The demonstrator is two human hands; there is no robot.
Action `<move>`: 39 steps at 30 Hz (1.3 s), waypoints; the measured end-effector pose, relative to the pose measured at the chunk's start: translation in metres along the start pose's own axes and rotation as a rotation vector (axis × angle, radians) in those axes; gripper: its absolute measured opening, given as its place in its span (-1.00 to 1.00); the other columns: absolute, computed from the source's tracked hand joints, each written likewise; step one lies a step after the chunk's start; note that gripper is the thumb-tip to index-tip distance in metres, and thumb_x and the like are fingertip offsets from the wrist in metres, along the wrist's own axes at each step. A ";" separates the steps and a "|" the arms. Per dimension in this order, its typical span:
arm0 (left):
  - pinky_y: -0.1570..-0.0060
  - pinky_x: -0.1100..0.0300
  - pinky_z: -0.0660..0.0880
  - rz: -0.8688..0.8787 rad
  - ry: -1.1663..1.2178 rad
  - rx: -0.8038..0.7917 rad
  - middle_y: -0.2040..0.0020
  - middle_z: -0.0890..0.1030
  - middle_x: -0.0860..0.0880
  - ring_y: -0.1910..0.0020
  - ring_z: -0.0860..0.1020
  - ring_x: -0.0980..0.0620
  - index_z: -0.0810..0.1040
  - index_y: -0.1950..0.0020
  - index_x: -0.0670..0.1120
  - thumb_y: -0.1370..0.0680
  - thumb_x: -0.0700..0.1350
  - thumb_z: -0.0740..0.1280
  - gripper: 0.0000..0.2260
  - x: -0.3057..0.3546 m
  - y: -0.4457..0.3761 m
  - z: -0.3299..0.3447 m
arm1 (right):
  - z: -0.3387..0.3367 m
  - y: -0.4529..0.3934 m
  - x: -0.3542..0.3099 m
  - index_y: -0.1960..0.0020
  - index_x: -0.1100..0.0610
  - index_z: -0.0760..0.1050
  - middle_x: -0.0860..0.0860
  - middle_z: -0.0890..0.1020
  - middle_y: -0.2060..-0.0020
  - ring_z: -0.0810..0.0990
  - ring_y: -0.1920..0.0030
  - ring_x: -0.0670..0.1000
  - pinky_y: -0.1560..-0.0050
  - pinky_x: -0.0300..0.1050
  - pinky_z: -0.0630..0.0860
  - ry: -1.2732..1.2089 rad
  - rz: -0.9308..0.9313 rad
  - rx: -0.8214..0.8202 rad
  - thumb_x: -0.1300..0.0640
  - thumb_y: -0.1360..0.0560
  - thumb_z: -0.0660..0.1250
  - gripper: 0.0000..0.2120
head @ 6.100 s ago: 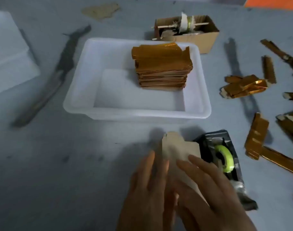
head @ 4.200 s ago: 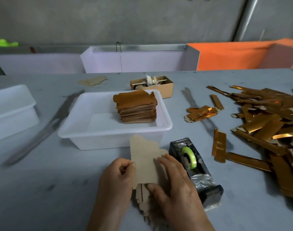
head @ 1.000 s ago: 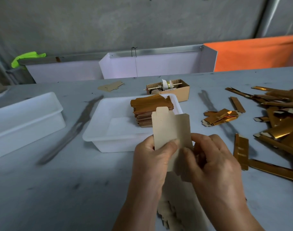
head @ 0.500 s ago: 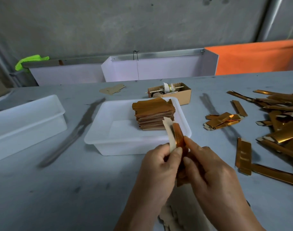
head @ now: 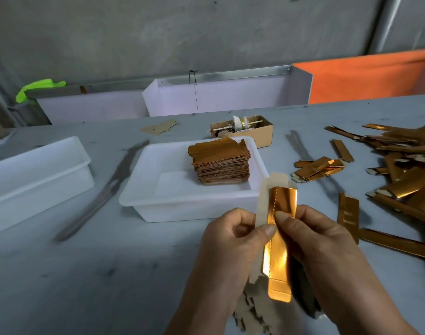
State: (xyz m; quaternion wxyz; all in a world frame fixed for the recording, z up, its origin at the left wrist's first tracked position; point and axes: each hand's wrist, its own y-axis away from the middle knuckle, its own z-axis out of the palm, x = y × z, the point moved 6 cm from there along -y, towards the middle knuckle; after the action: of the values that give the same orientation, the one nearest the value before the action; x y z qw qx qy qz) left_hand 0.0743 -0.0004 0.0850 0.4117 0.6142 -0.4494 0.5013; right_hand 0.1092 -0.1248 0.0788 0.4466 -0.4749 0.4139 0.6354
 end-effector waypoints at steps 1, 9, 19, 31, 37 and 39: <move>0.13 0.13 0.62 0.023 0.006 0.042 0.24 0.70 0.05 0.21 0.67 0.10 0.65 0.14 -0.02 -0.49 -0.07 0.43 -0.96 0.000 0.001 0.000 | -0.001 0.000 0.001 0.19 0.13 0.64 0.25 0.61 0.26 0.58 0.26 0.10 0.22 -0.05 0.60 0.008 0.002 0.019 0.03 -0.32 0.33 -0.80; 0.29 0.33 0.57 0.074 0.049 0.327 0.24 0.68 0.05 0.24 0.65 0.15 0.64 0.16 0.03 -0.45 -0.08 0.47 -0.96 -0.014 0.007 -0.002 | 0.000 0.001 0.009 0.14 0.11 0.63 0.22 0.66 0.16 0.64 0.08 0.22 0.07 0.00 0.61 0.007 0.026 0.024 0.02 -0.28 0.34 -0.76; 0.33 0.09 0.55 0.533 -1.023 0.475 0.22 0.62 -0.13 0.23 0.63 -0.12 0.68 0.06 -0.19 -0.42 -0.23 0.27 -0.78 0.017 0.032 0.026 | 0.009 -0.002 0.013 0.16 0.20 0.62 0.39 0.56 0.15 0.59 0.22 0.15 0.14 -0.01 0.61 -0.079 0.045 0.086 0.23 -0.45 0.36 -0.92; 0.17 0.24 0.49 0.348 -0.590 0.358 0.07 0.49 0.09 0.12 0.50 0.12 0.64 0.02 -0.02 -0.50 -0.15 0.38 -0.91 -0.002 0.032 0.021 | -0.002 -0.002 0.020 0.23 0.15 0.62 0.15 0.63 0.34 0.62 0.32 0.07 0.33 -0.12 0.59 -0.027 0.188 0.045 0.10 -0.47 0.34 -0.83; 0.36 0.31 0.56 -0.301 0.287 -0.020 0.20 0.67 -0.04 0.34 0.65 0.09 0.57 0.08 -0.10 -0.46 -0.18 0.44 -0.91 -0.020 0.016 0.008 | -0.002 -0.012 0.000 0.04 0.19 0.57 0.11 0.61 0.29 0.60 0.28 0.03 0.20 -0.10 0.60 -0.019 0.137 -0.062 0.12 -0.52 0.29 -0.85; 0.33 0.32 0.56 -0.307 0.346 -0.071 0.21 0.66 -0.06 0.30 0.65 0.10 0.59 0.12 -0.16 -0.47 -0.22 0.42 -0.96 -0.015 0.013 0.008 | -0.004 -0.016 -0.008 0.00 0.19 0.54 0.11 0.59 0.26 0.60 0.29 0.00 0.25 -0.15 0.57 0.033 0.104 -0.098 0.13 -0.53 0.28 -0.85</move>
State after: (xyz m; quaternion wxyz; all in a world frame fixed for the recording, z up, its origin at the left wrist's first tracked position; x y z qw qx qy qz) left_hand 0.0625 -0.0090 0.0693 0.5754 0.5653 -0.2910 0.5145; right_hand 0.1267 -0.1259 0.0844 0.3823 -0.4844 0.4135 0.6695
